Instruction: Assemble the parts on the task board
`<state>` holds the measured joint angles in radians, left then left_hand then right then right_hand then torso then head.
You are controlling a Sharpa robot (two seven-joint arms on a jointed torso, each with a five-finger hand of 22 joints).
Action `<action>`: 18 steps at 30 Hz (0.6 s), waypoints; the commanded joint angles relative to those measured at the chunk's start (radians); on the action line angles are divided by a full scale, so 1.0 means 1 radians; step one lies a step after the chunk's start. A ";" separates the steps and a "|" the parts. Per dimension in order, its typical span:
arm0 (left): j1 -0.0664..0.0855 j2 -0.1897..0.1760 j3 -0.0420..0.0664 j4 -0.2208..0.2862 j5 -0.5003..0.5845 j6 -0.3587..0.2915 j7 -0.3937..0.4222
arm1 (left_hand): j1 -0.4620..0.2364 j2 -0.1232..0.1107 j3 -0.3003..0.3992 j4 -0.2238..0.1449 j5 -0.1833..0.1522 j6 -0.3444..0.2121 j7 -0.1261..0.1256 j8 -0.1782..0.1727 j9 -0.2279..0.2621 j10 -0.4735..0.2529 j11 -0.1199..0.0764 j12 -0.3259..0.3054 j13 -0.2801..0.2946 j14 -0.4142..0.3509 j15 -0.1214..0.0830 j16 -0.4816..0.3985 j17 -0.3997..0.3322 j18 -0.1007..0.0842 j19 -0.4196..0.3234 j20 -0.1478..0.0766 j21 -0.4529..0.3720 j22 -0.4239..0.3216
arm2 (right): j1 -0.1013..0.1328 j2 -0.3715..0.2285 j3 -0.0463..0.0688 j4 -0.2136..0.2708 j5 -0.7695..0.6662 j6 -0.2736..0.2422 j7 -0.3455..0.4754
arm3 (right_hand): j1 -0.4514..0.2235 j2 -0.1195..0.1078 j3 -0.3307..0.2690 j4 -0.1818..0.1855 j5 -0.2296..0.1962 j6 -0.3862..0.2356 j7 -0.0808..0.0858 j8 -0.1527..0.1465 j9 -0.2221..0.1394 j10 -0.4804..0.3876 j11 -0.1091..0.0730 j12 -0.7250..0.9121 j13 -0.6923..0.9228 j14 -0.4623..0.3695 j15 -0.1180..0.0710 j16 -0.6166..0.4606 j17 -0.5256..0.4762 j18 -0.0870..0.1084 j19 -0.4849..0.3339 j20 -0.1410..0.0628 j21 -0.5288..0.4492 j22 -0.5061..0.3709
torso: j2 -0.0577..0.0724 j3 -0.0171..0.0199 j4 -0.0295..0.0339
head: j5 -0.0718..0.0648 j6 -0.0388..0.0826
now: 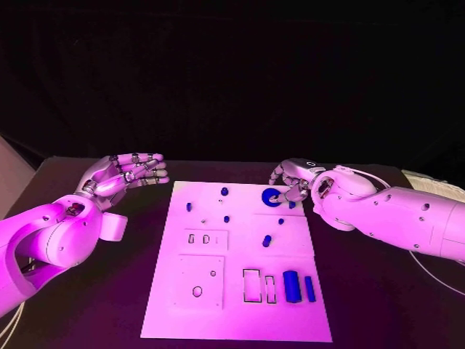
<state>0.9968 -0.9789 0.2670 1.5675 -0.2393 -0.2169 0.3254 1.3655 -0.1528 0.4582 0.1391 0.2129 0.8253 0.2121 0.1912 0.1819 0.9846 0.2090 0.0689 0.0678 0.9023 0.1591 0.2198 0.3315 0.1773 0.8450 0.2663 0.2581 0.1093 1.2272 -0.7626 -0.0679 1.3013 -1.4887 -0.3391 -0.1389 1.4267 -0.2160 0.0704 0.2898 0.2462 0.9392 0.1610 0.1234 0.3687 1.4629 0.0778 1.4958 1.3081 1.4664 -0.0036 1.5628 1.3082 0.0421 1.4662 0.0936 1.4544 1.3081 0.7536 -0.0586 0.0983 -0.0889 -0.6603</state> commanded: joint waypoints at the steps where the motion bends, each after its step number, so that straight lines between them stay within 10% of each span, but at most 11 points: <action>1: 0.000 0.000 0.001 0.002 -0.005 0.017 0.006 | -0.001 0.008 0.000 -0.006 -0.005 -0.006 0.057 -0.002 0.001 -0.005 0.001 0.001 -0.001 -0.002 0.006 -0.006 -0.001 0.006 -0.003 0.006 -0.007 -0.001 | -0.003 0.003 0.000 -0.004 -0.027 0.036 -0.010 | 0.008 0.003 -0.008 0.000 0.006 -0.005 -0.001 0.003 0.001 0.029 0.000 0.007 0.187 0.103 0.005 0.006 0.258 -0.012 0.056 0.006 0.007 0.141 | 0.003 0.0003 0.0024 | -0.001 -0.004; 18: 0.000 -0.005 0.001 0.000 -0.008 0.015 0.004 | -0.001 0.009 0.000 -0.007 -0.004 -0.007 0.057 -0.002 0.001 -0.006 0.001 0.000 -0.001 -0.002 0.007 -0.009 -0.002 0.006 -0.003 0.006 -0.009 -0.003 | -0.007 -0.011 0.000 0.019 -0.054 0.041 -0.013 | 0.005 0.013 -0.012 -0.001 0.039 0.009 -0.004 0.020 0.007 0.077 -0.001 0.051 0.235 0.104 0.005 0.008 0.263 -0.023 0.074 0.008 0.050 0.189 | 0.001 0.0025 -0.0010 | 0.006 -0.009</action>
<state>0.9965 -0.9841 0.2670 1.5663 -0.2422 -0.2167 0.3245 1.3655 -0.1528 0.4582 0.1391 0.2129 0.8254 0.2121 0.1912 0.1817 0.9846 0.2090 0.0689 0.0678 0.9023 0.1591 0.2146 0.3304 0.1773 0.8450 0.2663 0.2514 0.1076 1.2219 -0.7730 -0.0677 1.3164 -1.5235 -0.3181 -0.1511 1.4320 -0.2107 0.0644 0.2893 0.2816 0.9431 0.1572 0.1395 0.3747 1.4632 0.0782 1.5430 1.3078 1.4665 -0.0036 1.5674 1.3080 0.0292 1.4661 0.0935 1.4975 1.3078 0.7544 -0.0561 0.0976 -0.0833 -0.6691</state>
